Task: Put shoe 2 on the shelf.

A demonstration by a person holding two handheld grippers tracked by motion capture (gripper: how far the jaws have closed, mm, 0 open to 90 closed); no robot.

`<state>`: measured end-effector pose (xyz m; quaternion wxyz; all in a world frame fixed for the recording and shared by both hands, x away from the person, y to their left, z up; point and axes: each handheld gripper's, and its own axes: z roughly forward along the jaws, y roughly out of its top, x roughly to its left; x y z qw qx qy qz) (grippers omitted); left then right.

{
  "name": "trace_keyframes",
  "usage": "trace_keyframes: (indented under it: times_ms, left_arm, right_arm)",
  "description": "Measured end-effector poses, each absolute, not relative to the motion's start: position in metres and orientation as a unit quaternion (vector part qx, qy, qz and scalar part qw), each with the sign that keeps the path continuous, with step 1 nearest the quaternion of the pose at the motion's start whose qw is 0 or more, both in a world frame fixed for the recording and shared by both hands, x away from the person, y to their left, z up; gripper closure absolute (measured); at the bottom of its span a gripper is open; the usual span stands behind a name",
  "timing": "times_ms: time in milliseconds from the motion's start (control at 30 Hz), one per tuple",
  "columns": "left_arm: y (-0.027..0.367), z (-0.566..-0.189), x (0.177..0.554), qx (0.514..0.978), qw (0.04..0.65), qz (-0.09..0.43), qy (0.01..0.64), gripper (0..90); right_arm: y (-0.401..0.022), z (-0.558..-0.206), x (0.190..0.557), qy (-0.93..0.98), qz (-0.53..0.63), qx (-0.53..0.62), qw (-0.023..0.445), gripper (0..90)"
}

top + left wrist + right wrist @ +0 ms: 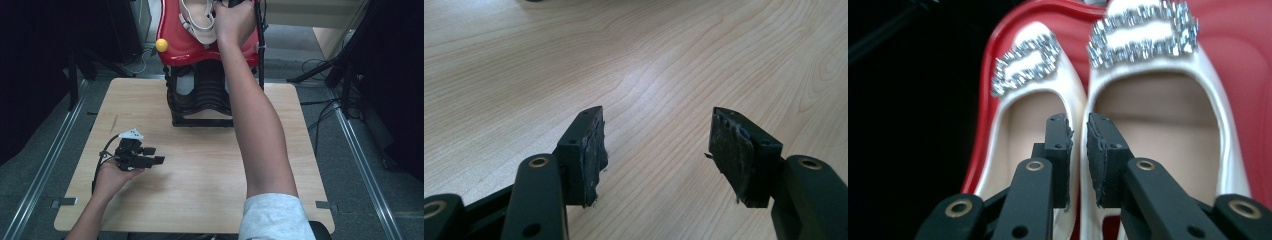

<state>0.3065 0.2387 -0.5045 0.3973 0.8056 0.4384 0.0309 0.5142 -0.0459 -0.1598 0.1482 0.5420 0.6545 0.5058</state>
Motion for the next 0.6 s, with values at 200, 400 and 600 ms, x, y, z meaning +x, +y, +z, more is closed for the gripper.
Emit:
trace_keyframes:
  times_ms: [200,400,600]
  left_arm:
    - [0.236,-0.504,0.308,0.808,0.394,0.033,0.436,39.7]
    - [0.232,-0.505,0.31,0.81,0.396,0.033,0.43,39.7]
    - [0.228,-0.504,0.313,0.816,0.392,0.032,0.424,39.7]
  right_arm:
    - [-0.052,-0.151,0.51,0.673,0.51,0.513,0.154,73.3]
    - [-0.064,-0.149,0.505,0.685,0.516,0.487,0.164,68.9]
    - [-0.078,-0.149,0.502,0.689,0.517,0.481,0.163,63.8]
